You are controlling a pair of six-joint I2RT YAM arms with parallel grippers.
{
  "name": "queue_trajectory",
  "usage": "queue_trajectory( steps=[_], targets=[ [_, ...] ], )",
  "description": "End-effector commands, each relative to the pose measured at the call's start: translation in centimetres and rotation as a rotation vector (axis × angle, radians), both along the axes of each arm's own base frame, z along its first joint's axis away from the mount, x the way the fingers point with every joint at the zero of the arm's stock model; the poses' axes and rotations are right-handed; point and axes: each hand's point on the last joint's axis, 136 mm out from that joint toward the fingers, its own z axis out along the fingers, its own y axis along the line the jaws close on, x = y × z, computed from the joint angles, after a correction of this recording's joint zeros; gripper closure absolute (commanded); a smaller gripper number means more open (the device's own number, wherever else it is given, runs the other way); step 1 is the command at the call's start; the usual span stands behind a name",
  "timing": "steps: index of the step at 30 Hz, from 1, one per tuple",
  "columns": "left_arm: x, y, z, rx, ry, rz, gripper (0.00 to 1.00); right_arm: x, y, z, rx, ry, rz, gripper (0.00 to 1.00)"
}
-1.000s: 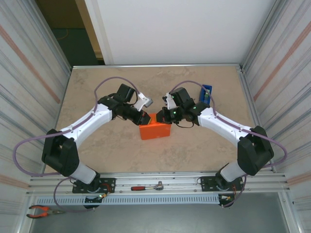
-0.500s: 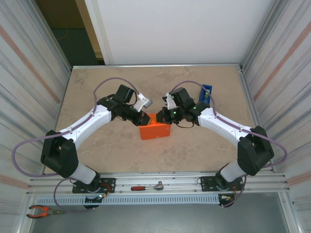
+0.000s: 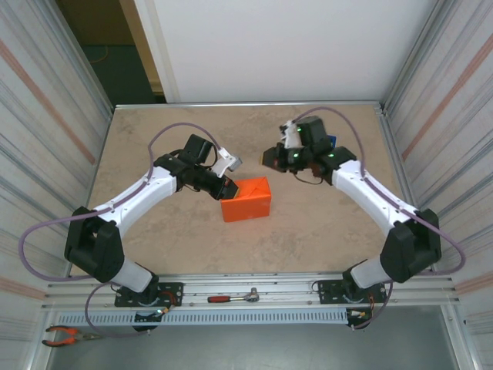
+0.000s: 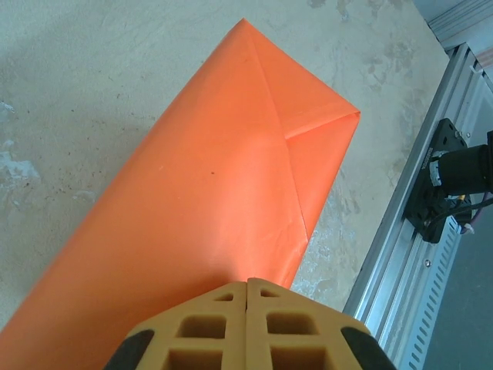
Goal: Wrap the gift box in paper
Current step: Fold the wrapping paper for the gift box, then tear off the tape with the cutter.
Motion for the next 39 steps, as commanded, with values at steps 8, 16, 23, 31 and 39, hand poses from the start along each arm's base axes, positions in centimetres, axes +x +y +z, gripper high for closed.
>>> queue_trajectory(
  steps=[8,16,23,31,39],
  targets=[
    [-0.1,1.7,-3.2,0.108,0.026,0.029,1.00,4.2,-14.1,1.9,0.043,-0.052,-0.323,0.55],
    [0.0,2.0,-3.7,0.126,0.020,0.041,1.00,7.4,-23.5,-2.9,0.083,0.040,-0.597,0.49],
    [-0.1,2.1,-3.8,0.130,0.024,0.038,1.00,9.8,-26.3,-7.3,0.118,0.121,-0.650,0.49],
    [-0.1,2.0,-3.9,0.131,0.028,0.037,1.00,10.8,-26.0,-11.7,0.152,0.195,-0.616,0.55],
    [-0.2,1.9,-4.1,0.130,0.034,0.033,1.00,11.3,-24.5,-14.9,0.162,0.249,-0.561,0.62]
  ],
)
